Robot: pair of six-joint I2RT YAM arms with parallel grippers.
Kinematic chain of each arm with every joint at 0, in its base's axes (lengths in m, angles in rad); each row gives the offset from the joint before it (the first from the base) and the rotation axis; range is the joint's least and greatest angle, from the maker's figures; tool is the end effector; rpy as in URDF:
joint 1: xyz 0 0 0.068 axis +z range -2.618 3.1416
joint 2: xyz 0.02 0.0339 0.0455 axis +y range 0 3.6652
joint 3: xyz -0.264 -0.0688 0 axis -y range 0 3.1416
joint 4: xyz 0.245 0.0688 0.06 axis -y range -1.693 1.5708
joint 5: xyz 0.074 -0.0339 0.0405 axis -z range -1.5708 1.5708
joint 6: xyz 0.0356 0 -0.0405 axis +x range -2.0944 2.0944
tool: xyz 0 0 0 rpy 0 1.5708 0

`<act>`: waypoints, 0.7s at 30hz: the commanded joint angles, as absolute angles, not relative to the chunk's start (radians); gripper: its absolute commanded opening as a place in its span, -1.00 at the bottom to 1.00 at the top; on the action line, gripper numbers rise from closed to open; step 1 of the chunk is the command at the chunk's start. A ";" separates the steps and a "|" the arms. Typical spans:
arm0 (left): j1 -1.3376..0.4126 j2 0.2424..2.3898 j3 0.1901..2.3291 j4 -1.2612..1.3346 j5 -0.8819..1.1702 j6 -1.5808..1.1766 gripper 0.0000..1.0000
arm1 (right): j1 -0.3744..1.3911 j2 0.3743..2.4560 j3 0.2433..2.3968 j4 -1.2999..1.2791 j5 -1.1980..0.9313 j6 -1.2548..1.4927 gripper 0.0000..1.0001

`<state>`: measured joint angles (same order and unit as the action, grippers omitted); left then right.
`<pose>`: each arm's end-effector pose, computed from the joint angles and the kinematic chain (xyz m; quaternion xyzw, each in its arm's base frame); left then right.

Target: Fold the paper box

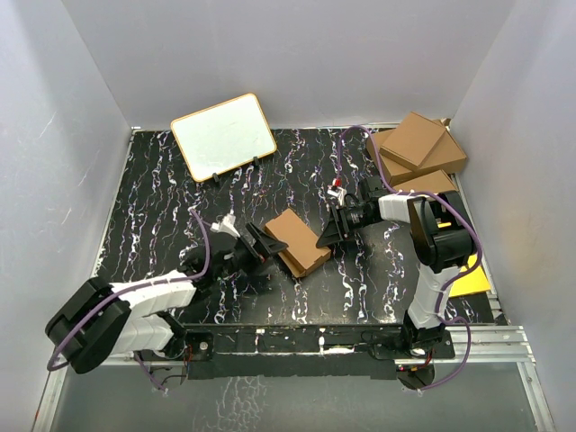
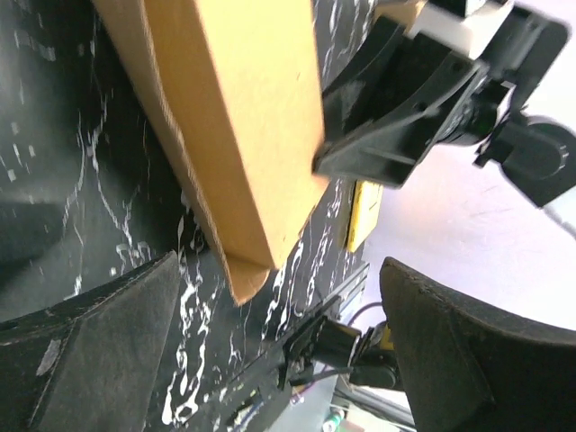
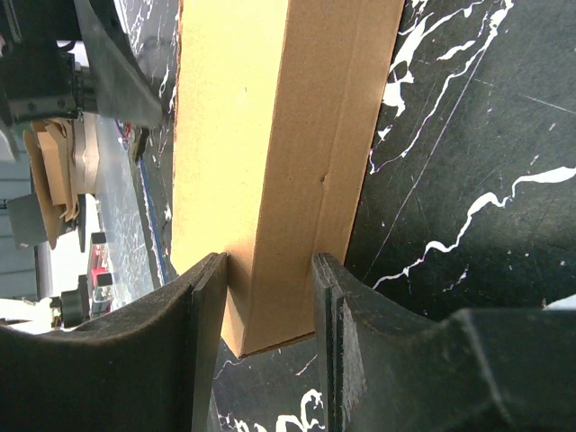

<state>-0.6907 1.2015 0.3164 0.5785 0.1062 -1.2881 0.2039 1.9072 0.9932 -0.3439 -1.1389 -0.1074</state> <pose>0.1753 -0.1498 0.1751 -0.2071 0.7792 -0.5166 0.2882 0.3182 0.0988 0.1207 -0.2120 0.8088 0.5383 0.1054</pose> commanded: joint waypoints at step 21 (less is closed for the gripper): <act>-0.993 1.511 0.495 0.548 -0.149 -1.624 0.21 | 0.217 1.930 1.009 -0.343 -1.062 -0.156 -0.12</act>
<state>-0.9859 1.5070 0.4625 0.5377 -0.1253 -1.5986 0.2047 1.9072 0.9932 -0.3439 -1.1389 -0.1074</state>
